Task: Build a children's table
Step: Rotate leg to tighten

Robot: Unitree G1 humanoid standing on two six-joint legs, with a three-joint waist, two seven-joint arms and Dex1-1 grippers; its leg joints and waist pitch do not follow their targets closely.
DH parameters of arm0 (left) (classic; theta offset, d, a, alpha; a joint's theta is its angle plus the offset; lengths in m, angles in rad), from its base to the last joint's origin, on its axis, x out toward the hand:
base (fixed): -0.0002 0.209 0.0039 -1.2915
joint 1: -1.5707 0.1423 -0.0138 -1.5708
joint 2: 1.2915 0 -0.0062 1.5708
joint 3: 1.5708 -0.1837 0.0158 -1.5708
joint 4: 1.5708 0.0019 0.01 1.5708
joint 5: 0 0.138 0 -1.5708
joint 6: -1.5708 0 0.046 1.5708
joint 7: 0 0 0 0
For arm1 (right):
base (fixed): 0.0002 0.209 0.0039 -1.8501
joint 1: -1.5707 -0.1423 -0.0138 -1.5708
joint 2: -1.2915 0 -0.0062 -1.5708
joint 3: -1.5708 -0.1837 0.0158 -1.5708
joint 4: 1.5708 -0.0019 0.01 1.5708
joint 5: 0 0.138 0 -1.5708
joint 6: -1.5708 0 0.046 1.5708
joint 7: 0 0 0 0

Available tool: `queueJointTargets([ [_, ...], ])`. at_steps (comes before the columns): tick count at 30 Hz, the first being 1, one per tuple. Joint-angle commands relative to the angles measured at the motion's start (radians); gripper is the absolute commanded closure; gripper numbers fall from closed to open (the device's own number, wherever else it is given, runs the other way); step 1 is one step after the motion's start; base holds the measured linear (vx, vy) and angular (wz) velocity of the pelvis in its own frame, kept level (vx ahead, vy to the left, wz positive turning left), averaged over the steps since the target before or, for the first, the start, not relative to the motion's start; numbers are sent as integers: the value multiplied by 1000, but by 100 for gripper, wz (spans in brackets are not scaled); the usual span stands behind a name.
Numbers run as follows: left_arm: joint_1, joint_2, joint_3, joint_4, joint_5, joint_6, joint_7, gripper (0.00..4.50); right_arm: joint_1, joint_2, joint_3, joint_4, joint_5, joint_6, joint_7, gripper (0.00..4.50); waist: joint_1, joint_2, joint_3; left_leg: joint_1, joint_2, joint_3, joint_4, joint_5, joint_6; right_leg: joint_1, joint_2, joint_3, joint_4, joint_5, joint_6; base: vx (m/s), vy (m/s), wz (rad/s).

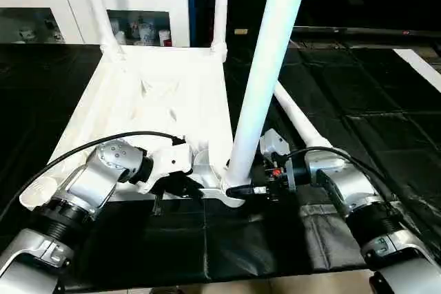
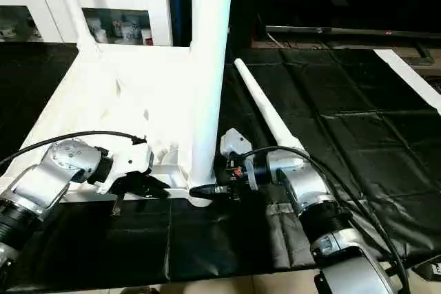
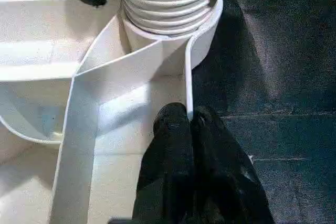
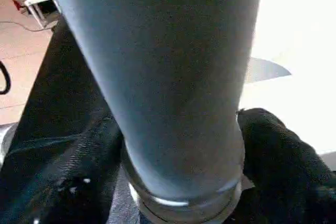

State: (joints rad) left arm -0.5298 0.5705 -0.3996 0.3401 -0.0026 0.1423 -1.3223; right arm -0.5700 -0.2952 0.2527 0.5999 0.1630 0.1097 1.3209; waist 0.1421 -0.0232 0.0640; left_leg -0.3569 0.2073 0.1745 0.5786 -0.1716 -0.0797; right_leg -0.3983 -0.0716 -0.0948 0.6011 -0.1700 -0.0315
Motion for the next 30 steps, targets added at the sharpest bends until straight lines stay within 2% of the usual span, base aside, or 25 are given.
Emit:
queueJointTargets([
  [1, -12, -8, -33, 6, 20, -18, -23, 450, -18, -3, -7, 7, 9, 9, 8, 135, -9, 11, -75, 12, 32, -4, -64, -212, 7, 50, -76, 57, -65, -265, -178, 0, 0, 0],
  [7, -22, -28, -7, 20, 5, 29, 11, 450, -14, 9, -16, 9, 20, 20, 0, 168, -9, 10, -75, 13, 32, -3, -63, -213, 6, 49, -75, 57, -65, -273, -177, 0, 0, 0],
  [8, -30, -62, 33, 21, -21, 100, 69, 450, -1, 28, -32, -3, 36, 58, -32, 171, -12, 10, -72, 13, 32, -2, -63, -219, 4, 49, -76, 58, -67, -284, -180, 0, 0, 0],
  [9, -31, -70, 43, 18, -29, 121, 84, 450, 3, 34, -37, -6, 39, 67, -48, 172, -12, 10, -72, 13, 32, -2, -63, -219, 4, 49, -76, 58, -67, -284, -180, 0, 0, 0],
  [11, -31, -100, 79, 4, -44, 176, 151, 450, 24, 64, -56, -21, 45, 82, -114, 173, -12, 14, -68, 12, 30, -9, -64, -258, -10, 47, -80, 56, -74, -361, -160, 0, 0, 0],
  [13, -29, -117, 98, -5, -48, 205, 192, 450, 35, 84, -66, -26, 43, 93, -164, 174, -15, 12, -70, 14, 29, -9, -64, -271, -15, 45, -79, 55, -76, -377, -154, 0, 0, 0],
  [14, -26, -137, 119, -18, -54, 239, 237, 450, 43, 107, -75, -23, 36, 101, -223, 174, -26, 8, -69, 9, 27, -11, -65, -265, -21, 49, -78, 55, -74, -375, -150, 0, 0, 0],
  [15, -22, -154, 135, -31, -59, 269, 272, 450, 47, 126, -81, -17, 28, 106, -273, 174, -29, 8, -69, 10, 26, -11, -65, -265, -20, 48, -79, 54, -77, -382, -149, 0, 0, 0],
  [16, -13, -190, 164, -60, -61, 324, 339, 450, 49, 168, -95, 3, 16, 118, -364, 174, -41, 10, -69, 6, 28, -12, -65, -260, -26, 50, -80, 55, -73, -369, -155, 0, 0, 0],
  [17, -6, -221, 187, -82, -63, 373, 386, 450, 44, 198, -105, 24, 6, 123, -425, 174, -48, 7, -69, 4, 23, -13, -64, -263, -25, 51, -79, 50, -78, -396, -146, 0, 0, 0],
  [18, -2, -246, 204, -100, -62, 408, 425, 450, 35, 223, -110, 47, -3, 126, -473, 174, -54, 7, -70, 3, 24, -13, -63, -258, -26, 52, -79, 52, -76, -394, -145, 0, 0, 0],
  [19, -2, -246, 204, -100, -62, 408, 425, 450, 35, 223, -110, 47, -3, 126, -473, 175, -65, 9, -67, -3, 22, -16, -65, -256, -22, 54, -77, 49, -78, -409, -138, 0, 0, 0],
  [21, -1, -309, 226, -140, -40, 478, 529, 450, -9, 289, -136, 120, -29, 144, -624, 175, -76, 6, -68, -3, 19, -15, -62, -249, -18, 52, -77, 48, -83, -430, -129, 0, 0, 0],
  [23, -5, -338, 226, -155, -33, 501, 566, 450, -34, 314, -152, 153, -31, 151, -686, 175, -85, 6, -72, -2, 18, -13, -58, -220, -4, 51, -76, 51, -81, -383, -144, 0, 0, 0],
  [24, -7, -349, 225, -162, -31, 512, 580, 450, -45, 324, -158, 166, -32, 153, -712, 175, -88, 1, -73, -3, 18, -12, -57, -212, 0, 52, -73, 50, -78, -363, -149, 0, 0, 0],
  [26, -10, -378, 207, -179, -25, 532, 604, 450, -71, 343, -156, 191, -55, 143, -755, 175, -91, 7, -74, -3, 20, -11, -56, -192, 13, 51, -71, 52, -71, -289, -174, 0, 0, 0],
  [30, -11, -376, 198, -182, -12, 541, 616, 450, -79, 346, -161, 201, -66, 124, -764, 175, -90, 7, -72, -1, 19, -9, -56, -204, 23, 51, -71, 52, -72, -277, -177, 0, 0, 0],
])
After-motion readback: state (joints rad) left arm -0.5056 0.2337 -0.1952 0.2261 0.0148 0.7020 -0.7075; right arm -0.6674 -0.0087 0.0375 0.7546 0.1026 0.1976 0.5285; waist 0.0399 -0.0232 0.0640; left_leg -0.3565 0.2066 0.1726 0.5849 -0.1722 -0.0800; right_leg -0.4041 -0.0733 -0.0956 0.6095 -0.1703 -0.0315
